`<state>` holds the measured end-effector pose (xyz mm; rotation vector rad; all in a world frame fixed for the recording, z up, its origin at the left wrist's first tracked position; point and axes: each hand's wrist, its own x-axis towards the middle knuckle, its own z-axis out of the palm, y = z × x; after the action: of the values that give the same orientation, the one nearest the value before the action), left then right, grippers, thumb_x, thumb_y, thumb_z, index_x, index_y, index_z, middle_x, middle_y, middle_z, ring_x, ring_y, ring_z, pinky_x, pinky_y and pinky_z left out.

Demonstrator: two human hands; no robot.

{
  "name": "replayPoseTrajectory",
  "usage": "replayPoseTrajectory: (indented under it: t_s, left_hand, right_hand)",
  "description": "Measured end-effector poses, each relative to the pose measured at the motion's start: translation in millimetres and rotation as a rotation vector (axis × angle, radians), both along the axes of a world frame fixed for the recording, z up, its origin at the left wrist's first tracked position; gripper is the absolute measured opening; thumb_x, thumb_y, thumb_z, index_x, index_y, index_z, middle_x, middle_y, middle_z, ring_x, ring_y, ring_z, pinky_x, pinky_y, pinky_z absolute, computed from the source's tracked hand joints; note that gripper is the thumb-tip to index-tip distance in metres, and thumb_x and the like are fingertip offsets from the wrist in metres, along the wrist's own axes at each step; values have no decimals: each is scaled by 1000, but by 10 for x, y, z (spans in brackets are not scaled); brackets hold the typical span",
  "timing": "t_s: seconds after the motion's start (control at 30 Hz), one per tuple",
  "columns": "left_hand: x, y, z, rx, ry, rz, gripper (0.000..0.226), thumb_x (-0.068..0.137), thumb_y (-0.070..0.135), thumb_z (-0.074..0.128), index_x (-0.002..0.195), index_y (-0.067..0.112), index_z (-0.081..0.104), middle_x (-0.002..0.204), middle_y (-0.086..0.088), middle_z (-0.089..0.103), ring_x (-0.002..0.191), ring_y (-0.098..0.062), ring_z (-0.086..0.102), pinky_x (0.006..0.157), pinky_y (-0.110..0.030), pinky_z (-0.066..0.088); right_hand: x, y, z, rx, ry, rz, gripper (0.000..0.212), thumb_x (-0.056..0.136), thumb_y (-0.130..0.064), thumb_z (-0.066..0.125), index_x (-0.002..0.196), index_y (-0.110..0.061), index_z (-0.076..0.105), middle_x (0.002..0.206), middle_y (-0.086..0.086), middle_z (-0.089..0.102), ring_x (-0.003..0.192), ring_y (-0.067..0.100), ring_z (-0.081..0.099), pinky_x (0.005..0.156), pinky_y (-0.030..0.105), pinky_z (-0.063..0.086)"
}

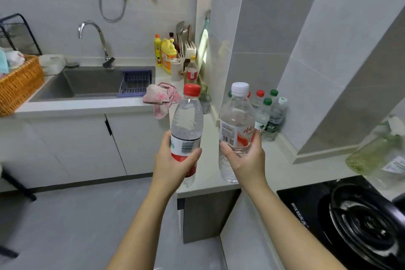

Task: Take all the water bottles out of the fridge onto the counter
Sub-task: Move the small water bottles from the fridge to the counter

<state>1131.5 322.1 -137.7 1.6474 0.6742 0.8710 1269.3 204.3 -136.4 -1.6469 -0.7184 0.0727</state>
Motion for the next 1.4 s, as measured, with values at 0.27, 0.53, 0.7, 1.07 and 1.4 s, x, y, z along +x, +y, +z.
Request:
replayPoseTrajectory:
  t_s: [0.27,0.53,0.7,1.07,1.4]
  left_hand:
    - [716,158,-356,-58,140,-39,53,75,17,82,114,33,52,101,15,64,86,8,62,64,-5,47]
    - [1417,594,-799,-104,251,-124,48,72,13,82,109,29,56,92,14,68,80,3,64,65,-10,48]
    - [1774,829,-1040,-136,295,-173,50,70,9,82,107,32,58,97,11,68,82,-3,64,64,-13,48]
    - [1983,886,-1371,-222,344,-120,54,74,13,79,118,30,54,102,16,65,88,1,61,61,-7,43]
    - [2108,979,-1451,-150,400,-159,53,73,14,82,109,36,50,98,19,64,86,5,61,65,-6,45]
  right_hand:
    - [763,96,-410,-101,131,-46,61,73,-24,84,122,-34,49,109,-19,66,98,-6,63,84,14,50]
    - [1405,278,-795,-178,243,-184,59,72,-22,85,120,-32,52,103,-21,66,89,-14,62,73,4,45]
    - [1703,434,-1011,-241,278,-255,56,70,-18,86,115,-31,55,101,-21,67,88,-10,63,73,8,46]
    - [1970,627,-1287,-291,350,-273,55,68,-15,87,110,-32,55,97,-15,67,91,10,65,78,23,47]
    - [2070,658,-1440,-343,379,-295,60,68,-16,88,116,-25,54,105,-4,66,94,15,63,78,24,45]
